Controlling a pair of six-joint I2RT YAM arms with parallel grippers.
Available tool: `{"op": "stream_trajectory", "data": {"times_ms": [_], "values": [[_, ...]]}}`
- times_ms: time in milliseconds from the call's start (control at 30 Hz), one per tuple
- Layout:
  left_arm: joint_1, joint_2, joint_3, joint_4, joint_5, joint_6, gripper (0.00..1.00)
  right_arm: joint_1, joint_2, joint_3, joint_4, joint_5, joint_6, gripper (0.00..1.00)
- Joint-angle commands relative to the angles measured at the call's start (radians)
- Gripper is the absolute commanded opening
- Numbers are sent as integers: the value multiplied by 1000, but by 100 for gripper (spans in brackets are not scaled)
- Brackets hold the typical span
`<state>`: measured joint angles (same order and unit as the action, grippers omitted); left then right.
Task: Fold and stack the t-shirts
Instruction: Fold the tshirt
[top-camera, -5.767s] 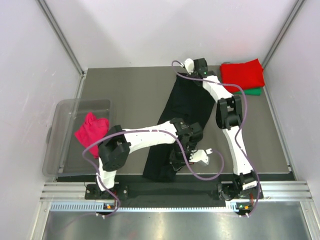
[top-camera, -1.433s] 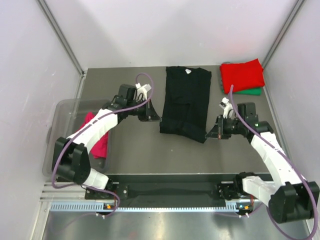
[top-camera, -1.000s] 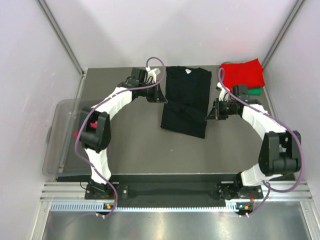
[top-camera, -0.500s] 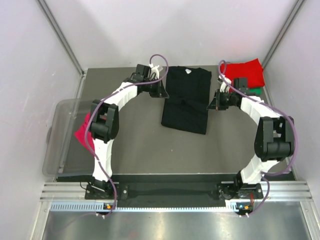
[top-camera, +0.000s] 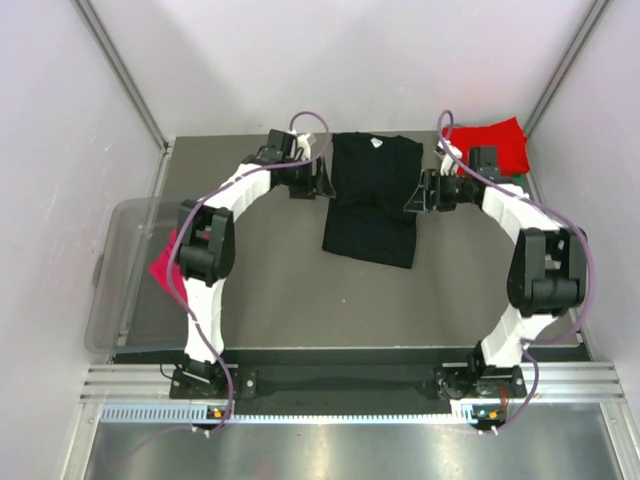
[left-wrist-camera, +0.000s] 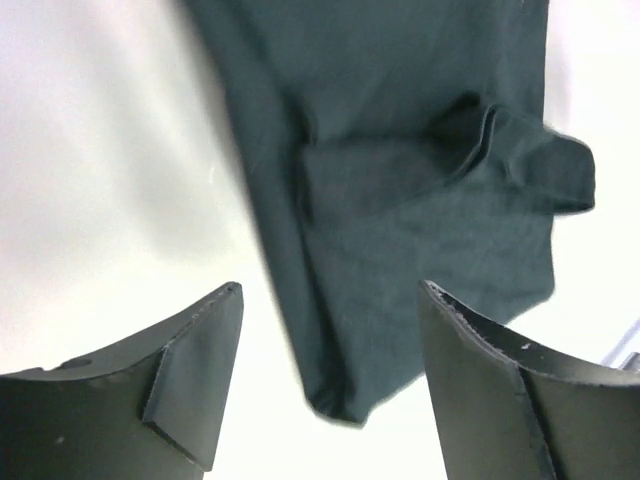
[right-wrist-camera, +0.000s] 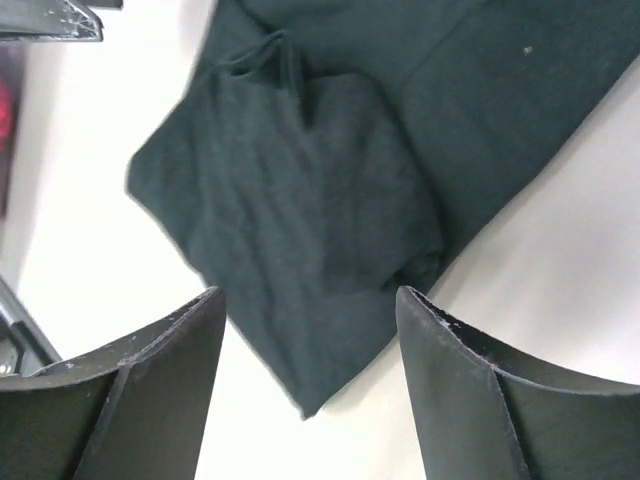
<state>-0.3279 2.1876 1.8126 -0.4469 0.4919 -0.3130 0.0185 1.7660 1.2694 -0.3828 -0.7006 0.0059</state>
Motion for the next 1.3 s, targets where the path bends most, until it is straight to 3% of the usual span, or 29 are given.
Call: {"op": "stream_trajectory", "data": {"times_ms": [0, 167, 300, 667, 1133, 1267], "values": [[56, -178, -110, -35, 14, -67, 75, -11, -155, -47, -59, -54, -50, 69], [107, -282, -352, -7, 224, -136, 69, -43, -212, -163, -237, -152, -32, 68], [102, -270, -417, -1, 247, -141, 67, -60, -202, -234, -235, -186, 6, 65], [76, -210, -426, 13, 275, -138, 64, -66, -137, -381, -136, -207, 124, 63], [-6, -81, -378, 10, 266, -130, 64, -60, 12, -377, -80, -185, 174, 63], [-16, -55, -357, 20, 267, -138, 63, -54, 65, -358, -48, -195, 183, 56]]}}
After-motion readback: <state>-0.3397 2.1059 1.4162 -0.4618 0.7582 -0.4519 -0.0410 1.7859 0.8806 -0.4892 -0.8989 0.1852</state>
